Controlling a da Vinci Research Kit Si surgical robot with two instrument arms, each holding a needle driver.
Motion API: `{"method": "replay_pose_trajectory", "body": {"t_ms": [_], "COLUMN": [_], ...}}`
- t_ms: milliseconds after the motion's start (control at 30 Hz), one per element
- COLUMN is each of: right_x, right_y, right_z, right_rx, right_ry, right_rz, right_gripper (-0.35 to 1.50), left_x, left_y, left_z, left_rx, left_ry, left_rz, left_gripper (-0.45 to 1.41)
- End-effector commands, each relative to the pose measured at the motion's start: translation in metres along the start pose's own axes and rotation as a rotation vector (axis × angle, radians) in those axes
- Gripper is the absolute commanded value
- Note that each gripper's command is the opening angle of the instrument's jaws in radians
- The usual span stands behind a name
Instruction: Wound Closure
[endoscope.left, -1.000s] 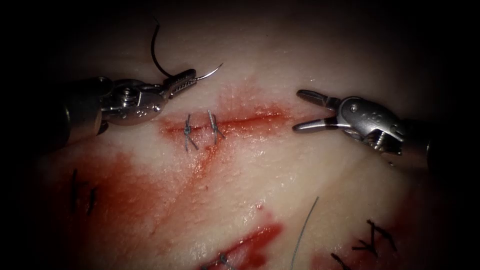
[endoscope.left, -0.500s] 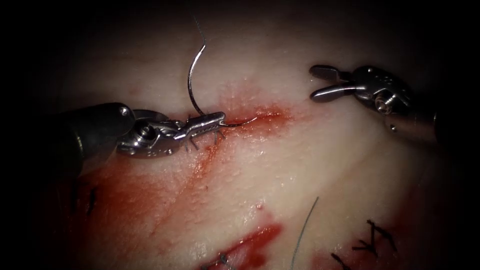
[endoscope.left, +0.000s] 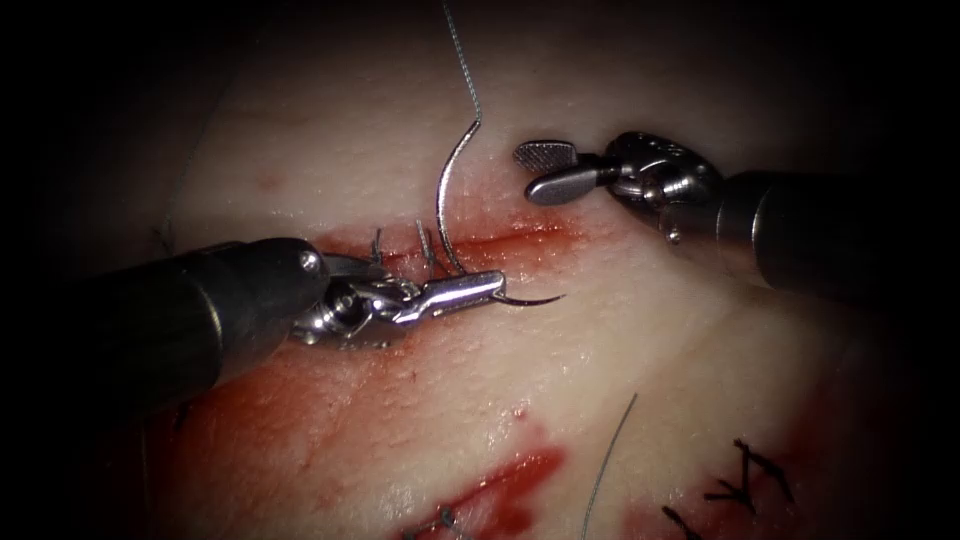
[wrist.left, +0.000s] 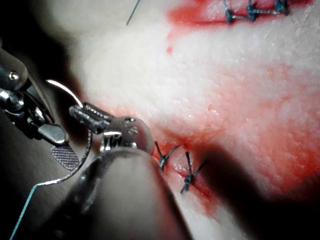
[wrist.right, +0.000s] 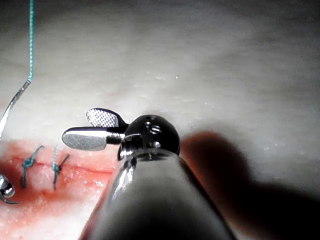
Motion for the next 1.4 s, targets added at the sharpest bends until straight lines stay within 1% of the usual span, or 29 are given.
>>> {"method": "replay_pose_trajectory", "body": {"t_ms": [33, 67, 100, 167, 200, 333, 433, 567, 600, 867, 900, 933, 967, 1000, 1033, 1067, 1100, 1133, 1167, 1200, 1233, 1267, 1300, 1333, 1367, 1400], "right_x": [0.0002, 0.0001, 0.0001, -0.0002, -0.0002, -0.0006, -0.0006, -0.0005, -0.0004, -0.0008, -0.0009, -0.0011, -0.0013, -0.0012, -0.0011, -0.0008, -0.0006, -0.0004, -0.0003, 0.0, 0.0003, 0.0004, 0.0005, 0.0007, 0.0008, 0.001], "right_y": [0.0003, 0.0, -0.0001, -0.0009, -0.0011, -0.0019, -0.0025, -0.0032, -0.0035, -0.0042, -0.0042, -0.0042, -0.0042, -0.0041, -0.004, -0.0039, -0.0038, -0.0038, -0.0038, -0.0038, -0.0039, -0.004, -0.0041, -0.0043, -0.0044, -0.0046], "right_z": [0.0017, 0.0022, 0.0025, 0.0034, 0.0036, 0.0042, 0.0044, 0.0045, 0.0045, 0.0058, 0.0059, 0.0058, 0.0057, 0.0056, 0.0055, 0.0053, 0.0051, 0.005, 0.0048, 0.0046, 0.0044, 0.0042, 0.0042, 0.004, 0.004, 0.004], "right_rx": [0.02, 0.059, 0.075, 0.129, 0.139, 0.145, 0.149, 0.147, 0.146, 0.152, 0.153, 0.155, 0.155, 0.155, 0.154, 0.15, 0.148, 0.146, 0.144, 0.143, 0.144, 0.143, 0.142, 0.14, 0.13, 0.083], "right_ry": [0.0, 0.018, 0.026, 0.024, 0.025, 0.028, 0.019, 0.036, 0.043, 0.04, 0.038, 0.029, 0.025, 0.019, 0.028, 0.043, 0.05, 0.054, 0.062, 0.064, 0.056, 0.061, 0.065, 0.073, 0.071, 0.057], "right_rz": [0.001, 0.016, 0.024, 0.043, 0.045, 0.075, 0.085, 0.1, 0.113, 0.127, 0.127, 0.134, 0.135, 0.133, 0.108, 0.094, 0.085, 0.082, 0.073, 0.063, 0.037, 0.024, 0.023, 0.004, -0.009, -0.017], "right_gripper": [1.33, 1.33, 1.33, 1.33, 1.33, 1.33, 1.3, 1.28, 1.25, 1.2, 1.13, 0.47, -0.03, -0.35, -0.35, -0.35, -0.35, -0.35, -0.35, -0.35, -0.35, -0.35, -0.35, -0.35, -0.35, -0.35], "left_x": [-0.0006, -0.0004, -0.0003, -0.0001, -0.0001, 0.0001, 0.0002, 0.0003, 0.0003, 0.0012, 0.0013, 0.0014, 0.0014, 0.0015, 0.0016, 0.0017, 0.0017, 0.0018, 0.0018, 0.0018, 0.0019, 0.002, 0.0021, 0.0025, 0.0026, 0.0028], "left_y": [0.0, 0.0002, 0.0002, 0.0003, 0.0003, 0.0003, 0.0002, 0.0002, 0.0002, 0.0001, 0.0, -0.0001, -0.0001, -0.0002, -0.0003, -0.0003, -0.0003, -0.0003, -0.0003, -0.0003, -0.0001, 0.0, 0.0002, 0.0006, 0.0008, 0.001], "left_z": [0.0008, 0.0009, 0.001, 0.0013, 0.0013, 0.0014, 0.0015, 0.0016, 0.0016, 0.0022, 0.0022, 0.0021, 0.0021, 0.0021, 0.0021, 0.0021, 0.0021, 0.0022, 0.0022, 0.0022, 0.0023, 0.0024, 0.0025, 0.0028, 0.003, 0.0034], "left_rx": [-0.004, -0.006, -0.003, -0.001, 0.005, 0.008, 0.01, 0.011, 0.012, 0.01, 0.01, 0.01, 0.011, 0.011, 0.011, 0.008, 0.008, 0.001, -0.005, -0.011, -0.017, -0.021, -0.032, -0.055, -0.065, -0.083], "left_ry": [0.016, 0.04, 0.051, 0.091, 0.102, 0.108, 0.113, 0.114, 0.116, 0.12, 0.121, 0.121, 0.121, 0.121, 0.121, 0.123, 0.123, 0.125, 0.12, 0.116, 0.103, 0.093, 0.061, -0.018, -0.06, -0.142], "left_rz": [0.003, 0.005, 0.007, 0.009, 0.01, 0.011, 0.012, 0.012, 0.019, 0.016, 0.015, 0.014, 0.014, 0.013, 0.013, 0.013, 0.007, -0.016, -0.04, -0.058, -0.091, -0.113, -0.145, -0.216, -0.243, -0.281], "left_gripper": [-0.45, -0.45, -0.45, -0.45, -0.45, -0.45, -0.45, -0.45, -0.45, -0.45, -0.42, -0.38, -0.35, -0.3, -0.25, -0.13, 0.09, 0.51, 0.66, 0.74, 0.94, 1.01, 1.1, 1.16, 1.18, 1.23]}}
